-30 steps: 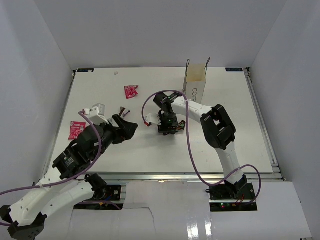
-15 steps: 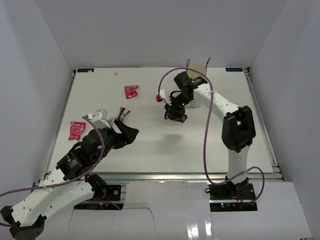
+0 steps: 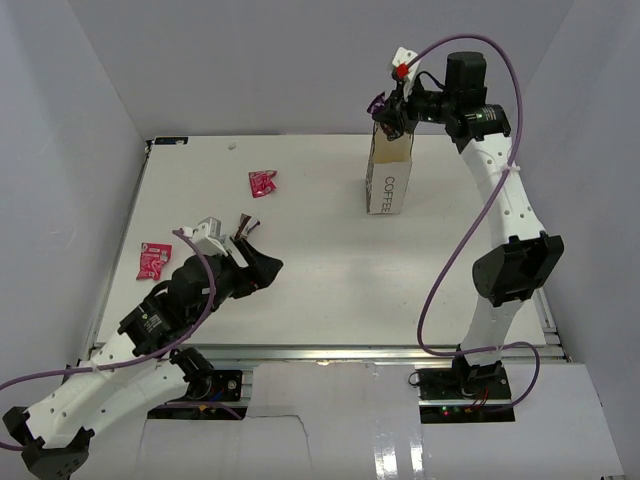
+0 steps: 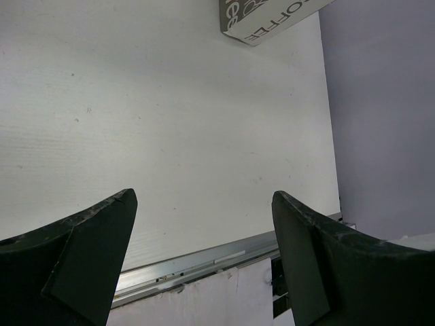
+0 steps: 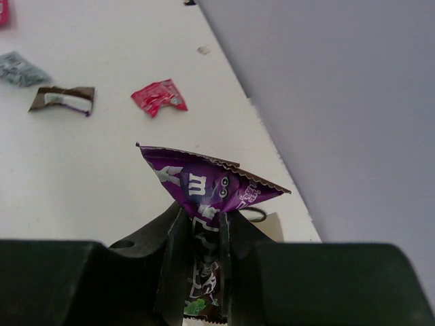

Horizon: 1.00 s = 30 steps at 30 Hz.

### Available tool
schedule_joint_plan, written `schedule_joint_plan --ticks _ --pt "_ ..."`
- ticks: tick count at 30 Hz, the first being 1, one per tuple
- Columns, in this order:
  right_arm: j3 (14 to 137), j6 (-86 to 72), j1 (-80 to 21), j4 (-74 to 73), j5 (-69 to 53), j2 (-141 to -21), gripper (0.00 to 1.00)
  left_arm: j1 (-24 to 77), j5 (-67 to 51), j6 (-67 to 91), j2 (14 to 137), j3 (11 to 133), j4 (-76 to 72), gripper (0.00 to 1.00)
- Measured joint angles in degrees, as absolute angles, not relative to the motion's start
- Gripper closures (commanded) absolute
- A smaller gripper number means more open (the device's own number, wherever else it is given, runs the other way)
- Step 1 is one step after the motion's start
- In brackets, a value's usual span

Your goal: Place the snacks into the paper bag

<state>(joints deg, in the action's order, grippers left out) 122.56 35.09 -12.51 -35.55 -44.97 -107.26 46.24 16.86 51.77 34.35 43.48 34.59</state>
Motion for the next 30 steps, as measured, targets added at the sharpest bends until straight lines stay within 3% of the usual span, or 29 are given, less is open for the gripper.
schedule_joint_plan --ticks 8,18,20,21,24,30 --pt "122.50 25.34 -12.32 -20.01 -37.56 -109.97 0.78 46.24 15.99 52.62 34.17 43.05 34.22 0.09" --pt "113.62 21.34 -10.24 -12.14 -37.60 -111.15 0.66 46.24 15.62 53.04 35.03 42.46 34.24 0.08" --pt "111.42 21.23 -10.24 -11.99 -37.91 -111.15 0.60 46.24 15.62 53.01 35.75 42.46 34.22 0.08" --pt "110.65 21.15 -10.26 -11.97 -37.98 -111.15 0.51 46.24 15.62 52.99 36.10 42.46 34.24 0.08" --pt "109.62 21.08 -10.28 -11.90 -38.06 -111.15 0.37 46.24 15.59 52.97 36.80 42.46 34.20 0.08" --pt "109.60 19.57 -8.97 -10.90 -38.50 -110.28 0.24 46.24 16.36 53.10 38.92 42.65 33.85 0.08"
